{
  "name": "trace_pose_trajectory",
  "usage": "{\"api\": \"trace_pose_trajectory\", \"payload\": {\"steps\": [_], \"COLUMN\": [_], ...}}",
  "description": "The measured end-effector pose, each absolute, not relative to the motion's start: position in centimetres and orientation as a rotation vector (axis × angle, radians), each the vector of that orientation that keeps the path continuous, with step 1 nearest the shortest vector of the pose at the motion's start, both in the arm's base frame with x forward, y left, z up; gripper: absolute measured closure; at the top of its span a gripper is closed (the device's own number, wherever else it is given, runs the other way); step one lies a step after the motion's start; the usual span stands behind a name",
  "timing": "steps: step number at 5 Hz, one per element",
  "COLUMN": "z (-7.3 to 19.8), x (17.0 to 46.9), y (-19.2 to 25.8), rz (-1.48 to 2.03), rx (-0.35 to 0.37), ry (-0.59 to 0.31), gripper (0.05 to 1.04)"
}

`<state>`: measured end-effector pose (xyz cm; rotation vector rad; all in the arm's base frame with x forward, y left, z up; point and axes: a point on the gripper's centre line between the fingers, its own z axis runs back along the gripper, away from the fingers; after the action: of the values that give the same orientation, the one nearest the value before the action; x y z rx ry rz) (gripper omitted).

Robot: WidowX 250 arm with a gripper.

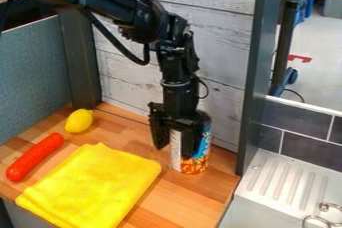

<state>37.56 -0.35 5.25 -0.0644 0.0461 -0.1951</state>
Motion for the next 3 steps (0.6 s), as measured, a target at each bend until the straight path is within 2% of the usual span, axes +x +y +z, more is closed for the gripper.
{"api": "trace_pose_trajectory", "payload": {"steps": [1,3], "z": [5.3,8.5], "x": [37.6,33.8], "y": [-0.2,0.3], "rz": [-0.198,-0.141], "rx": [-0.052,-0.001], "ry": [0.042,-0.040], "gripper": [0.083,0.083]}}
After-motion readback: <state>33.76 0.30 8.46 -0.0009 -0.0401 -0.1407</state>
